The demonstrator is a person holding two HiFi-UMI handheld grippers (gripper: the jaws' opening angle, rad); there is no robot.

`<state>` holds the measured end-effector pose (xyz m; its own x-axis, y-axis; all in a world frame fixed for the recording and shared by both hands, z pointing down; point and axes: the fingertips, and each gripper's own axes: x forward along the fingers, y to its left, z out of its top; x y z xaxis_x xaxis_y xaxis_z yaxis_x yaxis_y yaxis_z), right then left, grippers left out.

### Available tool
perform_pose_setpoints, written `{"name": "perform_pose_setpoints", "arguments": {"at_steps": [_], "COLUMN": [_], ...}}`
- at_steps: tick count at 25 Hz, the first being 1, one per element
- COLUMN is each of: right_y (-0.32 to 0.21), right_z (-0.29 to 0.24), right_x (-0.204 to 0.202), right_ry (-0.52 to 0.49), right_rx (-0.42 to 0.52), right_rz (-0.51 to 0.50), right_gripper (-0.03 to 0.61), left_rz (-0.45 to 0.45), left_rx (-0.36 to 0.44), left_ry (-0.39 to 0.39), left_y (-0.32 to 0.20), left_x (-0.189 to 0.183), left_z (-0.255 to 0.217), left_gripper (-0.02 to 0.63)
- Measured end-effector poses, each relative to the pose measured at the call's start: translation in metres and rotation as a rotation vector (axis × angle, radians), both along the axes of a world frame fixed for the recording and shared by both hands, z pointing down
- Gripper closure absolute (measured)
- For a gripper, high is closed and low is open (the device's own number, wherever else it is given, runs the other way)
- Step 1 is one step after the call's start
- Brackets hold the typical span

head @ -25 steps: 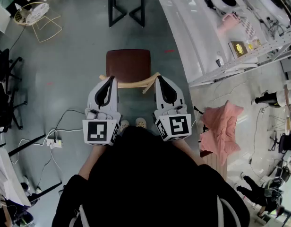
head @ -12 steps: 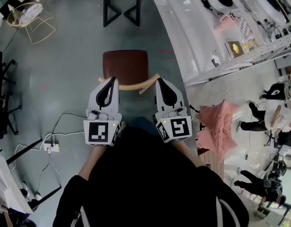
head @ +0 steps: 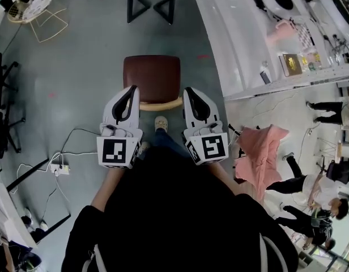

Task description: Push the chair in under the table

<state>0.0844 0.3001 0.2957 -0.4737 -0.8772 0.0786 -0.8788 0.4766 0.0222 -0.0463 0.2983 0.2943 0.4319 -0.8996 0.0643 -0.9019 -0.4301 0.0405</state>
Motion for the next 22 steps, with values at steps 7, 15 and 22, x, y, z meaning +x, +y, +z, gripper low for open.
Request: {"name": "perform_pose_setpoints", "arguments": {"at_steps": [7,15,22], "right_y": [-0.048,-0.079,-0.082], "right_z": [0.030,0.067,0.107], "right_x": [0.008,0.010,-0.001], "right_ry": [0.031,0.030,0.085], "right_rx": [-0.047,-0.145,-0.226], "right_rz": [-0.087,-0.179,-0.221], "right_gripper": [0.555,0.555,0.555], "left_rz": [-0.016,-0.063,-0.006], "left_rx": [-0.032,-0.081,-0.138], "left_ry": [-0.043,-0.083,-0.150], "left_y": [-0.047,-0.078,-0.088], "left_x": [0.015,0.018,0.010], "left_z": [0.023,0.048,0.076], "left_gripper": [0.607,0.607,0.607]}}
